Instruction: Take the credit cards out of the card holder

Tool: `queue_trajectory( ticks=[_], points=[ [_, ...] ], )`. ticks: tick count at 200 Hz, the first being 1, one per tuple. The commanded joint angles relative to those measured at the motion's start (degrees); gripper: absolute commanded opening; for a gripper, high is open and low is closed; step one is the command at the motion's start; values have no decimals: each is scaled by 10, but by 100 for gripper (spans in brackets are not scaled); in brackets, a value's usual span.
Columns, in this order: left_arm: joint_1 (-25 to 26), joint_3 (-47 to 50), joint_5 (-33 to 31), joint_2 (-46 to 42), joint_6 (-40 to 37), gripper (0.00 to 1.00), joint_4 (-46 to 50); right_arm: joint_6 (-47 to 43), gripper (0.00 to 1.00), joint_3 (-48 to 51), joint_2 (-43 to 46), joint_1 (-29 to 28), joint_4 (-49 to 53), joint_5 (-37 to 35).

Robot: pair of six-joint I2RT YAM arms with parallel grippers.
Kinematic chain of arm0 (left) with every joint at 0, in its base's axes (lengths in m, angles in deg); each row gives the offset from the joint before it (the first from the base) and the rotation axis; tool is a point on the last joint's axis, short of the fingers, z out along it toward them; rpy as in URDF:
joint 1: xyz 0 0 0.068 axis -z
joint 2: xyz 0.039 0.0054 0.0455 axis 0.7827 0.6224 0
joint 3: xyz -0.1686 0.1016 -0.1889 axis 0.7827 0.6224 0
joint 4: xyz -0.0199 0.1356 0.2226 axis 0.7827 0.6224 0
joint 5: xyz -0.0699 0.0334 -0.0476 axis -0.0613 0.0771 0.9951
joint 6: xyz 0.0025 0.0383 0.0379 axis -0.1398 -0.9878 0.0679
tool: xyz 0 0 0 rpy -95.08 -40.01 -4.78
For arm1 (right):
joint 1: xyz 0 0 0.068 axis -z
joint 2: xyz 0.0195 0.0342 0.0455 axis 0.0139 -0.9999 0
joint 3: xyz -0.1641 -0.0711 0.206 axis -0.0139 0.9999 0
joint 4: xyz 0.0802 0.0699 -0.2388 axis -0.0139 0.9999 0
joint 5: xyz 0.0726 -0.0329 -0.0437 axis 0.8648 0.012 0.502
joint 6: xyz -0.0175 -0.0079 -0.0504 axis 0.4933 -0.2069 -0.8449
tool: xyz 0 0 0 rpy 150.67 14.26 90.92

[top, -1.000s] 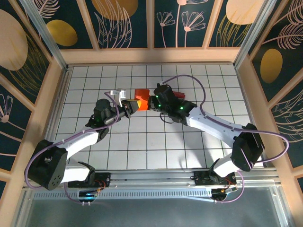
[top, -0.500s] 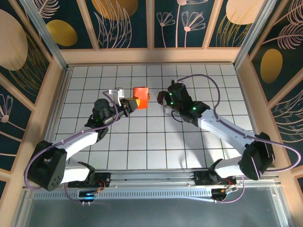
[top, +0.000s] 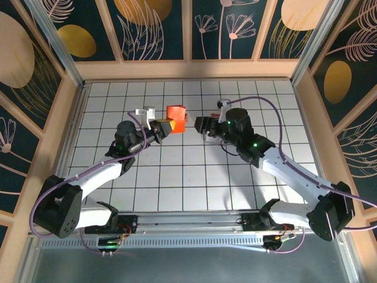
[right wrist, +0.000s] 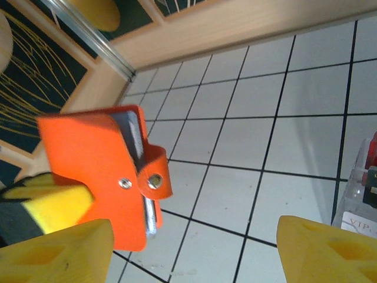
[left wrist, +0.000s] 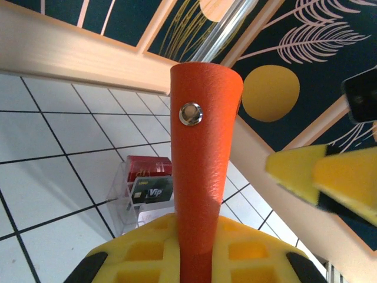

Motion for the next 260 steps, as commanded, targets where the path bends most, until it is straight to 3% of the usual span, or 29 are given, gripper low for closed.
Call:
queue_trajectory(
  ticks=[1, 77, 104, 130, 165, 191, 207, 228, 260],
  points=[
    [-1, -23, 28, -2, 7, 0, -22, -23, 73, -21, -27, -12, -1, -5],
    [-1, -16, 69, -5, 10, 0, -32, -43, 74, -75, -108, -33, -8, -6],
    [-1, -17, 90, -11, 9, 0, -37, -31, 64, -66, -108, -13, 5, -27],
    [-1, -14, 104, -19, 10, 0, -45, -3, 50, -19, -75, 27, -21, 11],
    [-1, -13, 132, -19, 27, 0, -69, 3, 41, 32, -22, 55, -70, 75],
    [-1, -8, 156, -15, 52, 0, -107, -19, 38, 40, 12, 64, -54, 74],
    [-1, -14, 157, -16, 61, 0, -106, -35, 43, 57, 40, 76, -65, 116],
    [-1, -25, 155, -18, 63, 0, -97, -55, 63, 94, 84, 78, -117, 196],
    [-1, -42, 168, -21, 70, 0, -88, -46, 76, 129, 108, 78, -199, 260]
  ],
)
